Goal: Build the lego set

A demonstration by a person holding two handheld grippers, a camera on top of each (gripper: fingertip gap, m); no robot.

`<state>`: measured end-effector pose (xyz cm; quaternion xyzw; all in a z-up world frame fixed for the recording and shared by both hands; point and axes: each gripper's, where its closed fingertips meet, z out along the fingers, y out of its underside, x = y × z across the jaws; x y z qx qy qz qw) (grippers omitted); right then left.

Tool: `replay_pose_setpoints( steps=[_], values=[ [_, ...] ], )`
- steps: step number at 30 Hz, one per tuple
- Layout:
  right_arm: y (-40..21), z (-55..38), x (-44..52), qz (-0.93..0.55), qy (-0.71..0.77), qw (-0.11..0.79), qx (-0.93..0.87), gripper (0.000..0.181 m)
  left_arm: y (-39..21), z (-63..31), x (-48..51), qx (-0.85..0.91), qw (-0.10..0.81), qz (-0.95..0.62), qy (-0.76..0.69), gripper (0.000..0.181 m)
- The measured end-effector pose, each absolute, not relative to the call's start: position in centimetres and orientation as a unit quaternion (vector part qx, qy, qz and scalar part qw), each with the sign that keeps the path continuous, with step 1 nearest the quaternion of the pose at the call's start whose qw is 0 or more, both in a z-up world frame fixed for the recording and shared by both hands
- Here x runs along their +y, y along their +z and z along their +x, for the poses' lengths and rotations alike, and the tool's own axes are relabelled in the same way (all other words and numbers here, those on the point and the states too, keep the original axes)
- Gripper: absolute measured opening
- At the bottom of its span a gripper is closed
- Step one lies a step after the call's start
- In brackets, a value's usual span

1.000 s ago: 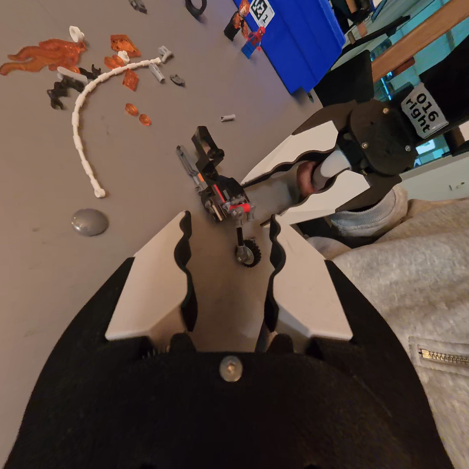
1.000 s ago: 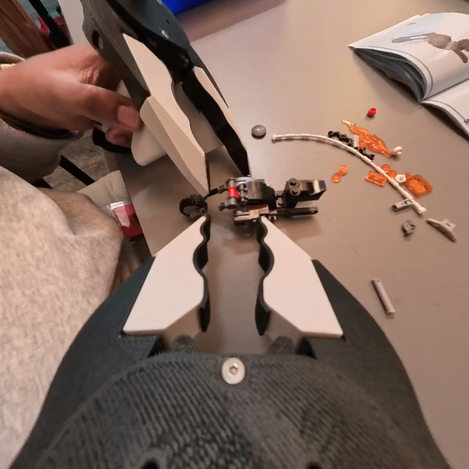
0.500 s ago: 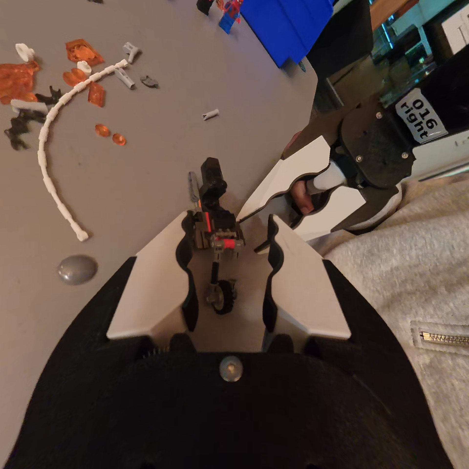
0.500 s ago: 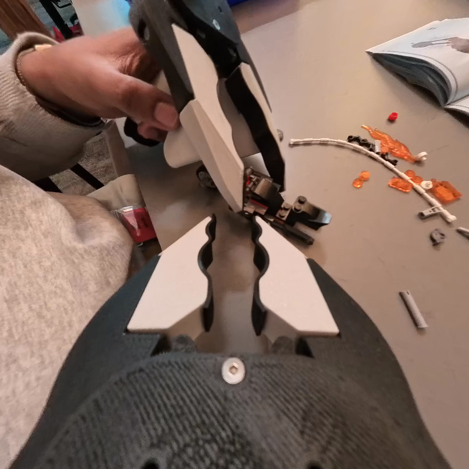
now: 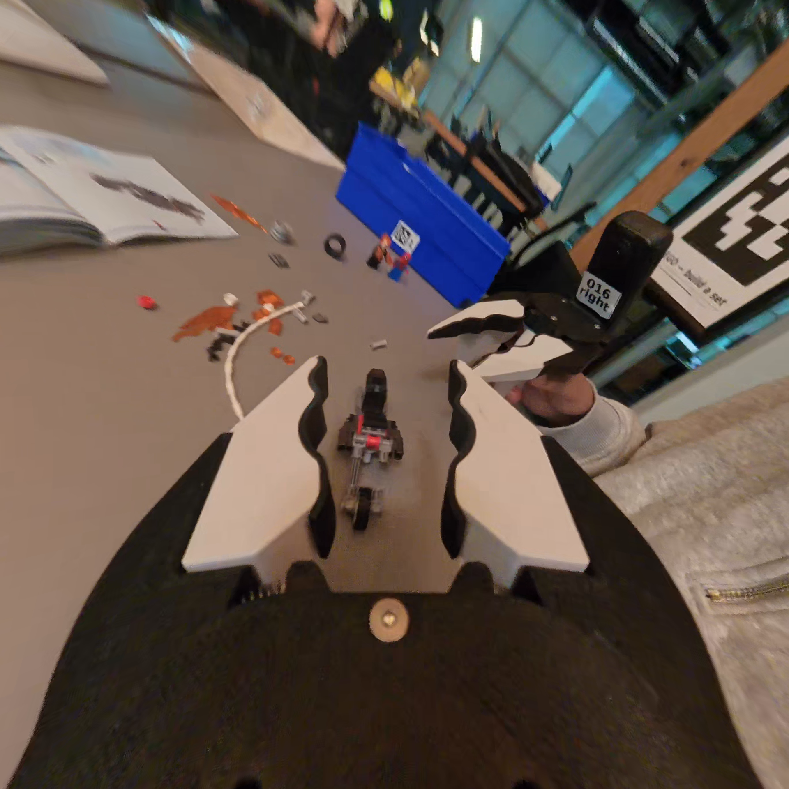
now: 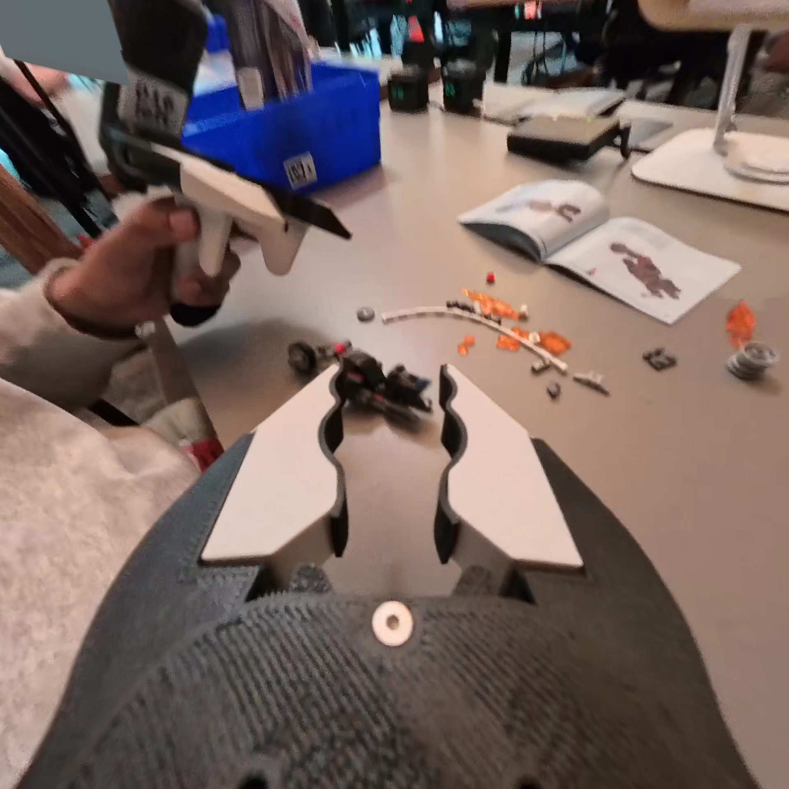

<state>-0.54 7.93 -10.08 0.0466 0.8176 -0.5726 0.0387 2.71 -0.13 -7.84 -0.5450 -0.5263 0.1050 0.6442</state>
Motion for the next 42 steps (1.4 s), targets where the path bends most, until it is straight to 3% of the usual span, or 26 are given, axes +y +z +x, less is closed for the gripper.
replay_pose_setpoints(
  steps=[8, 13, 23, 28, 31, 32, 33, 34, 38, 42],
  values=[
    [-5.2, 3.3, 0.2, -0.005, -0.612, 0.065, 0.788, 0.064, -4.9, 9.5, -5.5, -0.503, 0.652, -0.490, 0.288, 0.049],
    [-4.1, 8.2, -7.3, -0.085, -0.584, 0.058, 0.805, 0.068, -5.9, 12.9, -9.7, -0.525, 0.571, -0.506, 0.377, 0.045],
    [-1.9, 15.2, -23.3, -0.159, -0.579, 0.080, 0.795, 0.083, -6.1, 17.4, -16.3, -0.558, 0.610, -0.396, 0.399, 0.041],
    [-1.7, 13.6, -33.9, -0.119, -0.570, 0.062, 0.810, 0.123, -6.4, 19.3, -19.8, -0.576, 0.602, -0.351, 0.427, 0.042],
    [-4.1, 14.7, -38.2, -0.129, -0.484, 0.090, 0.861, 0.128, -6.5, 19.7, -20.3, -0.571, 0.618, -0.337, 0.422, 0.037],
    [-5.2, 14.7, -38.9, -0.132, -0.451, 0.089, 0.879, 0.117, -6.5, 19.7, -20.2, -0.570, 0.620, -0.339, 0.420, 0.037],
    [-6.0, 14.9, -39.2, -0.140, -0.425, 0.092, 0.889, 0.088, -6.5, 19.7, -20.2, -0.569, 0.618, -0.341, 0.421, 0.037],
    [-6.5, 14.8, -39.4, -0.146, -0.415, 0.087, 0.894, 0.074, -6.5, 19.8, -20.3, -0.569, 0.613, -0.346, 0.425, 0.037],
    [-5.1, 14.2, -39.2, -0.140, -0.436, 0.101, 0.883, 0.064, -6.4, 20.3, -20.6, -0.565, 0.593, -0.358, 0.448, 0.035],
    [2.6, 13.1, -37.9, -0.121, -0.565, 0.146, 0.803, 0.058, -5.9, 21.0, -21.1, -0.553, 0.616, -0.334, 0.450, 0.034]
  ],
)
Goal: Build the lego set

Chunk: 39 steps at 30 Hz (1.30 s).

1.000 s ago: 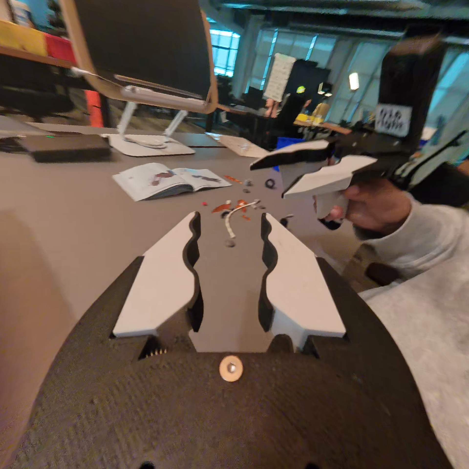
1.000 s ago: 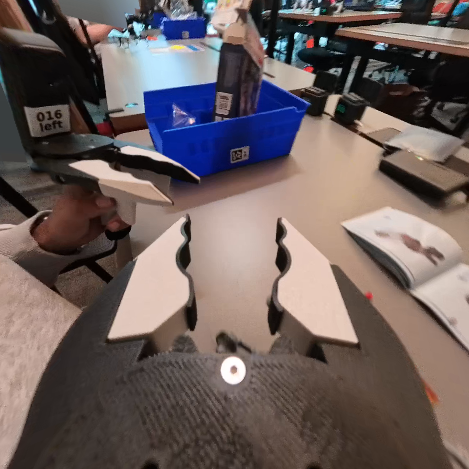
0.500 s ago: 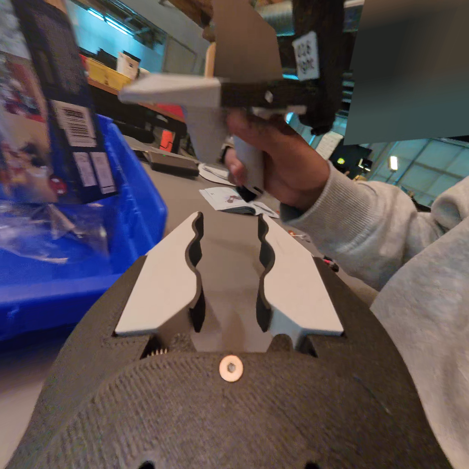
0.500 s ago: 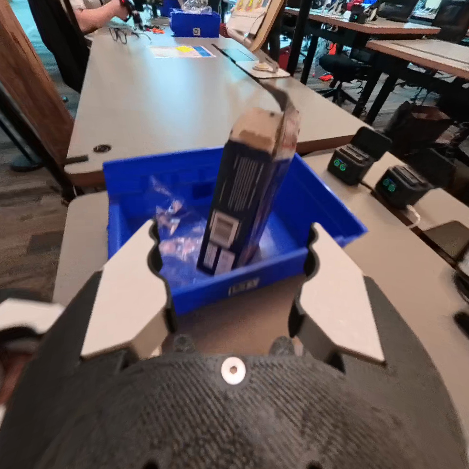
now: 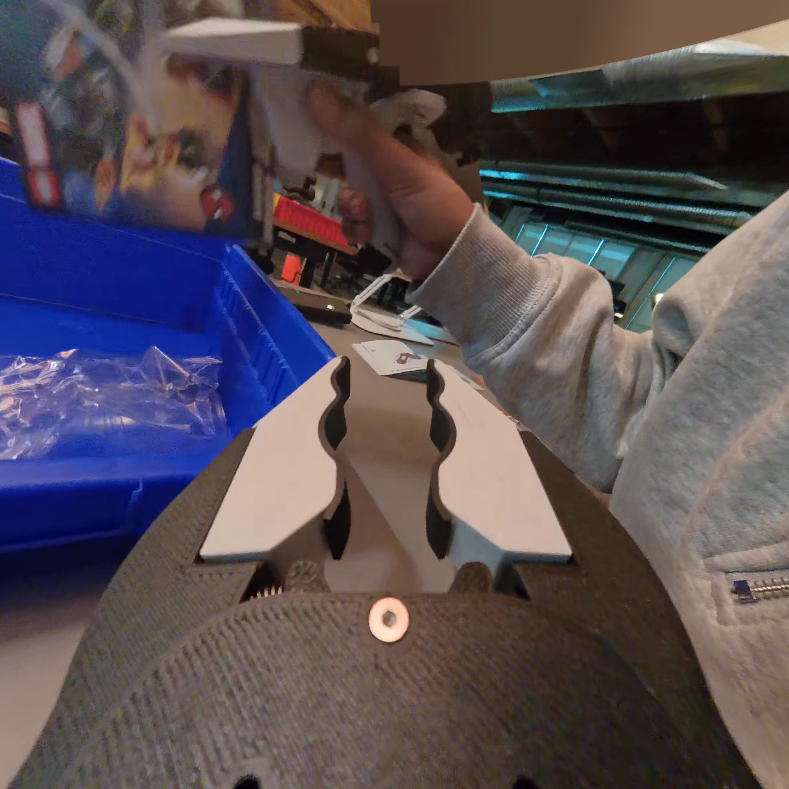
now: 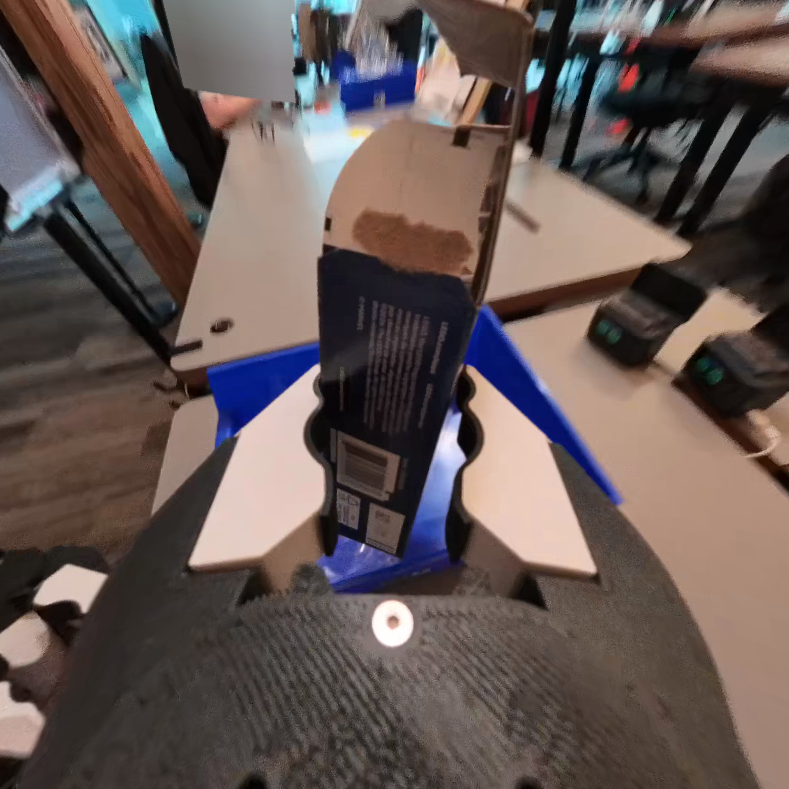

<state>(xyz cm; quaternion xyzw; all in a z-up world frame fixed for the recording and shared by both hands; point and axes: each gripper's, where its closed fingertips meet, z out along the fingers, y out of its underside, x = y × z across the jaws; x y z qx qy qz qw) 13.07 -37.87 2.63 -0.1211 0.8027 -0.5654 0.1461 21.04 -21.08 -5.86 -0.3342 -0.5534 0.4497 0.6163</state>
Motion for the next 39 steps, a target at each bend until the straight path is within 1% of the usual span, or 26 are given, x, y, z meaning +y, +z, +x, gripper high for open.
replay_pose_setpoints(
  steps=[2, 3, 6, 11, 14, 16, 18, 20, 21, 22, 23, 24, 25, 26, 27, 29, 30, 32, 34, 36, 39],
  values=[
    [6.0, 11.7, -36.6, -0.117, -0.616, 0.122, 0.769, 0.058, -5.7, 21.4, -21.4, -0.551, 0.624, -0.324, 0.449, 0.035],
    [7.3, 11.1, -35.8, -0.117, -0.636, 0.106, 0.755, 0.058, -5.7, 21.6, -21.8, -0.556, 0.621, -0.315, 0.454, 0.040],
    [9.5, 9.6, -33.2, -0.112, -0.670, 0.066, 0.731, 0.058, -5.6, 21.9, -22.3, -0.558, 0.611, -0.308, 0.470, 0.041],
    [8.7, 8.1, -31.0, -0.101, -0.669, 0.061, 0.734, 0.057, -5.2, 22.3, -23.5, -0.574, 0.578, -0.293, 0.500, 0.042],
    [8.7, 8.0, -30.6, -0.098, -0.674, 0.080, 0.728, 0.057, -3.7, 24.0, -26.3, -0.595, 0.533, -0.281, 0.531, 0.043],
    [9.0, 8.4, -30.3, -0.096, -0.679, 0.098, 0.721, 0.057, -3.0, 25.0, -29.2, -0.625, 0.484, -0.279, 0.546, 0.051],
    [9.1, 8.7, -30.1, -0.095, -0.682, 0.108, 0.717, 0.056, -4.4, 24.4, -31.8, -0.680, 0.440, -0.305, 0.500, 0.058],
    [9.0, 9.0, -29.9, -0.091, -0.683, 0.117, 0.715, 0.056, -8.5, 22.7, -32.9, -0.756, 0.396, -0.355, 0.381, 0.079],
    [8.9, 9.2, -29.9, -0.088, -0.684, 0.123, 0.714, 0.056, -11.0, 22.3, -33.1, -0.791, 0.357, -0.384, 0.316, 0.088],
    [8.8, 9.5, -29.8, -0.084, -0.684, 0.132, 0.712, 0.056, -11.4, 22.2, -33.9, -0.799, 0.314, -0.403, 0.317, 0.067],
    [8.8, 9.7, -29.8, -0.081, -0.685, 0.141, 0.710, 0.056, -11.7, 22.0, -34.3, -0.797, 0.286, -0.425, 0.319, 0.070],
    [8.8, 10.0, -29.9, -0.078, -0.686, 0.149, 0.708, 0.056, -12.3, 21.8, -34.5, -0.806, 0.262, -0.436, 0.302, 0.051],
    [8.8, 10.4, -30.1, -0.076, -0.687, 0.155, 0.706, 0.056, -12.9, 21.7, -34.7, -0.814, 0.241, -0.447, 0.282, 0.043],
    [8.7, 10.7, -30.4, -0.077, -0.688, 0.156, 0.705, 0.056, -13.1, 21.5, -34.9, -0.816, 0.231, -0.456, 0.269, 0.044],
    [8.7, 10.8, -30.7, -0.078, -0.688, 0.152, 0.706, 0.056, -13.2, 20.9, -34.8, -0.814, 0.237, -0.465, 0.255, 0.040],
    [8.4, 11.0, -31.6, -0.080, -0.687, 0.137, 0.709, 0.056, -13.5, 20.0, -34.9, -0.813, 0.257, -0.472, 0.225, 0.014],
    [8.2, 11.0, -32.1, -0.080, -0.687, 0.128, 0.710, 0.056, -13.5, 20.0, -35.3, -0.814, 0.260, -0.471, 0.221, 0.010],
    [7.5, 10.8, -33.3, -0.075, -0.686, 0.109, 0.715, 0.056, -11.9, 20.7, -36.8, -0.811, 0.265, -0.451, 0.262, 0.006],
    [6.4, 10.7, -34.4, -0.064, -0.683, 0.104, 0.720, 0.056, -8.9, 21.9, -38.3, -0.798, 0.285, -0.420, 0.325, 0.003],
    [5.5, 11.1, -35.1, -0.051, -0.682, 0.126, 0.719, 0.055, -5.9, 23.0, -38.6, -0.776, 0.325, -0.396, 0.369, 0.002],
    [4.6, 11.6, -36.0, -0.030, -0.683, 0.148, 0.714, 0.055, -4.1, 24.5, -38.6, -0.766, 0.327, -0.383, 0.400, 0.002]
  ],
)
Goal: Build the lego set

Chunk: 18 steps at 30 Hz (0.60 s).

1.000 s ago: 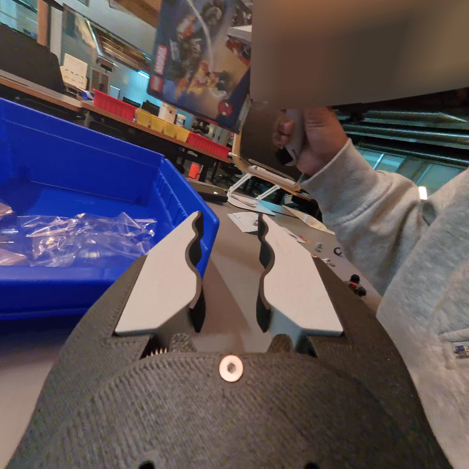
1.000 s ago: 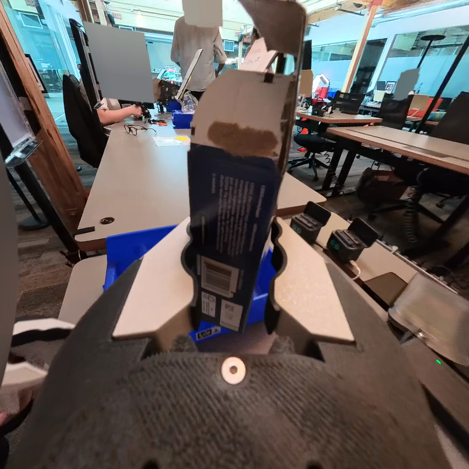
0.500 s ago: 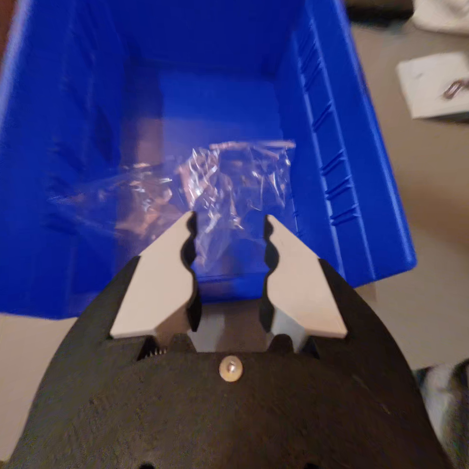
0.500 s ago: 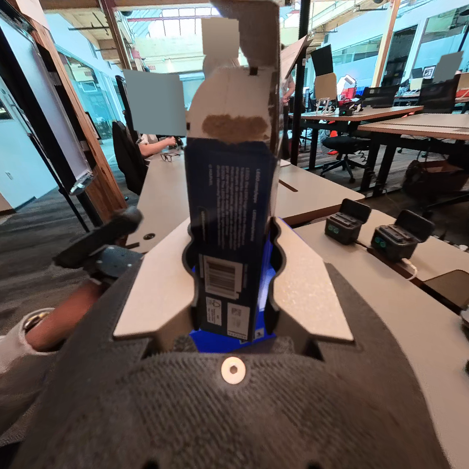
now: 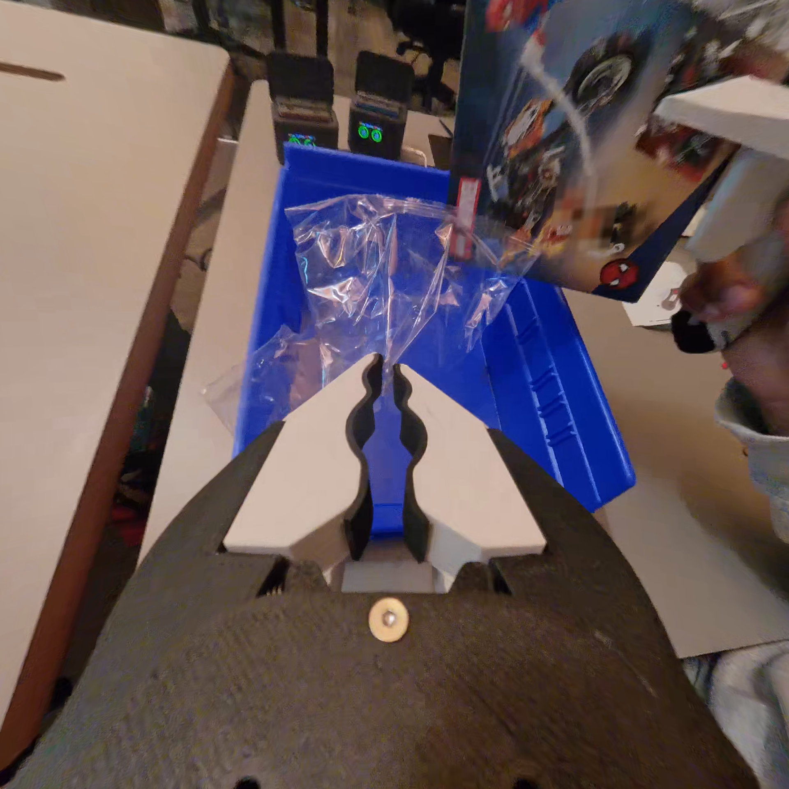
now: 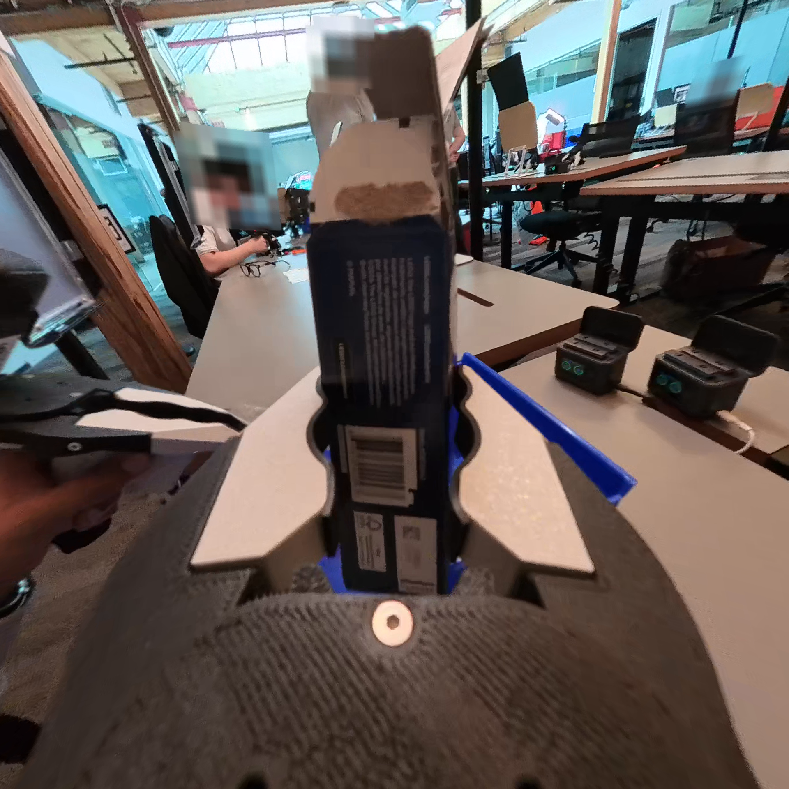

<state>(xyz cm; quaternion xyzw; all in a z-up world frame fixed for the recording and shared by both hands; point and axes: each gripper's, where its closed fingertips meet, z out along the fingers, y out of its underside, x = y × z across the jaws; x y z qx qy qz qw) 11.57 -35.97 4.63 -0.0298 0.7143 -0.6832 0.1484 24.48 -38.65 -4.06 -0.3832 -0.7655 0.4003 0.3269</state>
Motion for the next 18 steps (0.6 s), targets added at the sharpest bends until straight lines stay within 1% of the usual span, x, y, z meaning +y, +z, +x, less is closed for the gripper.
replay_pose_setpoints(
  steps=[5, 8, 11, 13, 15, 18],
  values=[
    [3.0, 11.6, -37.5, -0.003, -0.669, 0.153, 0.728, 0.055, -2.9, 24.1, -37.5, -0.748, 0.355, -0.386, 0.407, 0.003],
    [1.5, 11.7, -38.0, 0.018, -0.636, 0.170, 0.752, 0.059, -2.8, 23.7, -37.0, -0.747, 0.352, -0.391, 0.406, 0.004],
    [2.9, 10.1, -36.6, 0.040, -0.668, 0.134, 0.731, 0.089, -2.9, 23.4, -36.6, -0.746, 0.346, -0.397, 0.408, 0.005],
    [4.1, 8.8, -35.0, 0.060, -0.689, 0.122, 0.712, 0.098, -3.1, 23.1, -36.2, -0.745, 0.351, -0.402, 0.401, 0.005],
    [5.2, 8.5, -33.2, 0.071, -0.707, 0.134, 0.690, 0.099, -3.2, 22.9, -36.0, -0.743, 0.356, -0.403, 0.399, 0.004],
    [6.4, 9.6, -29.7, 0.052, -0.727, 0.149, 0.668, 0.094, -3.2, 22.9, -36.0, -0.744, 0.353, -0.398, 0.405, 0.004]
  ],
)
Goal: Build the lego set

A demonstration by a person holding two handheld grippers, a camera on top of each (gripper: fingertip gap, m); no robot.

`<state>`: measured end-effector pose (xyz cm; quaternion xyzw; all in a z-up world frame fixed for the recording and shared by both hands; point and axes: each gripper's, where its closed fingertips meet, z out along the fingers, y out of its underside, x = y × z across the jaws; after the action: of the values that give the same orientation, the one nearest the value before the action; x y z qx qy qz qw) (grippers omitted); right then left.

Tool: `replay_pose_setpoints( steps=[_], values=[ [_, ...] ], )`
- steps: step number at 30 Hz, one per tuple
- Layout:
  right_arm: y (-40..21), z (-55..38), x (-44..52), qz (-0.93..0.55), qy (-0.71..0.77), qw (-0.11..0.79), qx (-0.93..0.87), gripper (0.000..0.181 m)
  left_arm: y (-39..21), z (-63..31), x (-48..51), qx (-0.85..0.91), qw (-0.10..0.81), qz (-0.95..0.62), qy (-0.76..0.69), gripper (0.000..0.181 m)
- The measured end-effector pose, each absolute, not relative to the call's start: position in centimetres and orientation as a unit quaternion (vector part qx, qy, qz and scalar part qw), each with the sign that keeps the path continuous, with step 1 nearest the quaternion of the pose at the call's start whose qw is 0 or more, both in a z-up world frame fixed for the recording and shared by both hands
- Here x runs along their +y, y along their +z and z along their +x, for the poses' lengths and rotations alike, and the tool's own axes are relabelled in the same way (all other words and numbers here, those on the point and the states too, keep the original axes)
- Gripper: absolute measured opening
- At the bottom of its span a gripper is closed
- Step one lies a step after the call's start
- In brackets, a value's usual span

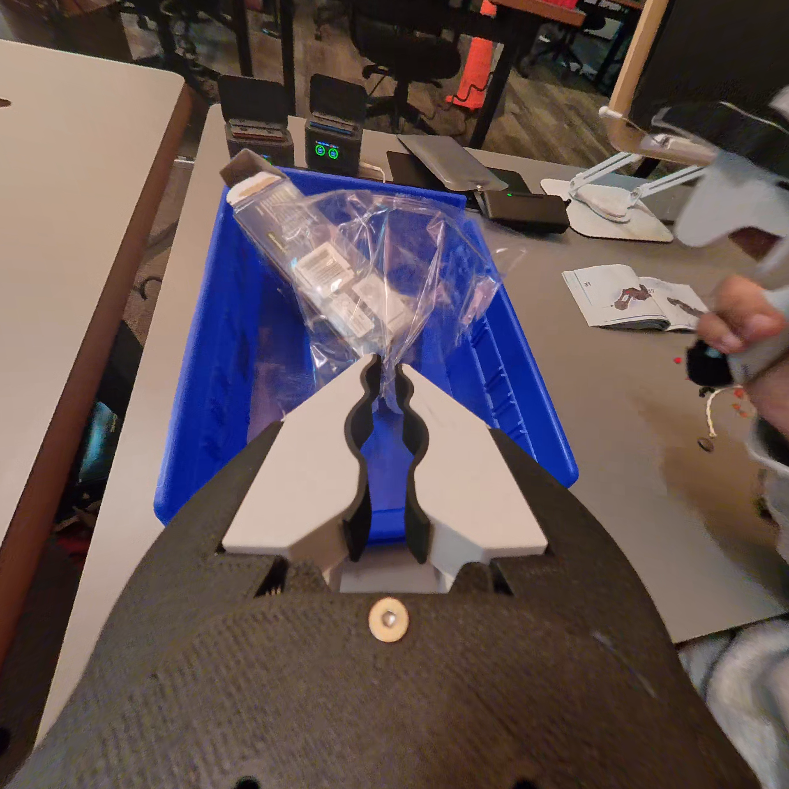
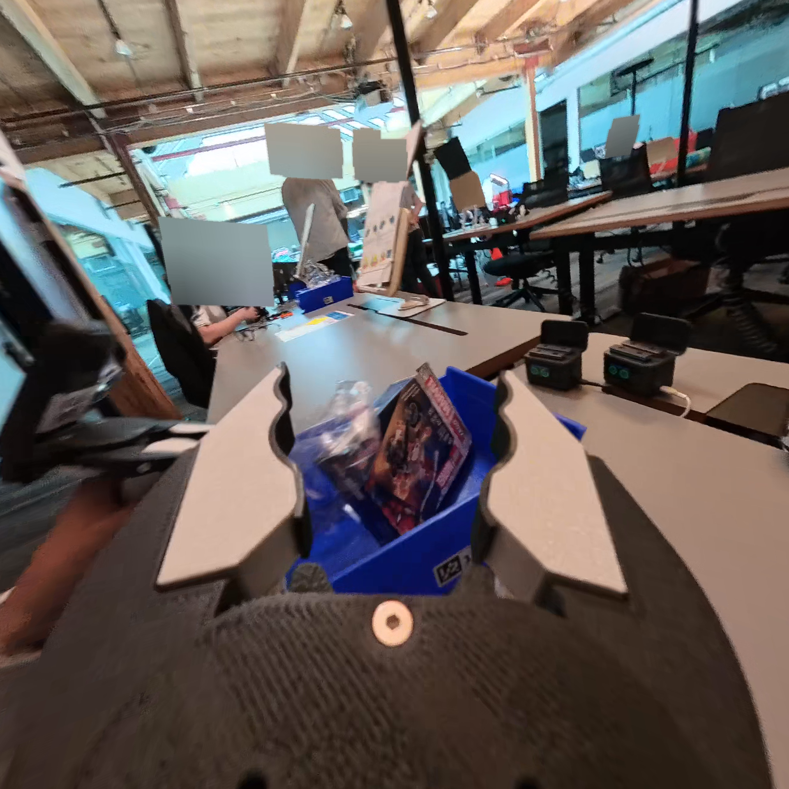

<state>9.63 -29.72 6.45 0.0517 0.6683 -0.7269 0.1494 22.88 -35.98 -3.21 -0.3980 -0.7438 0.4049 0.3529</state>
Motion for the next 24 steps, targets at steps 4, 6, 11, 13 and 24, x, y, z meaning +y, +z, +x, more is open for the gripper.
replay_pose_setpoints(
  steps=[4, 6, 11, 13, 24],
  values=[
    [5.8, 15.3, -25.1, -0.029, -0.716, 0.182, 0.673, 0.085, -5.0, 21.2, -36.3, -0.758, 0.364, -0.396, 0.370, 0.010],
    [3.8, 18.5, -23.2, -0.072, -0.691, 0.180, 0.696, 0.085, -7.2, 20.4, -36.0, -0.784, 0.352, -0.405, 0.310, 0.025],
    [-1.7, 22.3, -20.5, -0.145, -0.633, 0.132, 0.749, 0.084, -8.3, 21.7, -37.0, -0.820, 0.301, -0.367, 0.320, 0.085],
    [-2.4, 23.0, -20.1, -0.148, -0.621, 0.158, 0.753, 0.085, -6.7, 21.9, -36.2, -0.808, 0.333, -0.351, 0.335, 0.085],
    [-0.9, 18.4, -16.7, -0.109, -0.645, 0.162, 0.739, 0.086, 1.7, 18.2, -25.7, -0.661, 0.462, -0.381, 0.452, 0.077]
  ],
)
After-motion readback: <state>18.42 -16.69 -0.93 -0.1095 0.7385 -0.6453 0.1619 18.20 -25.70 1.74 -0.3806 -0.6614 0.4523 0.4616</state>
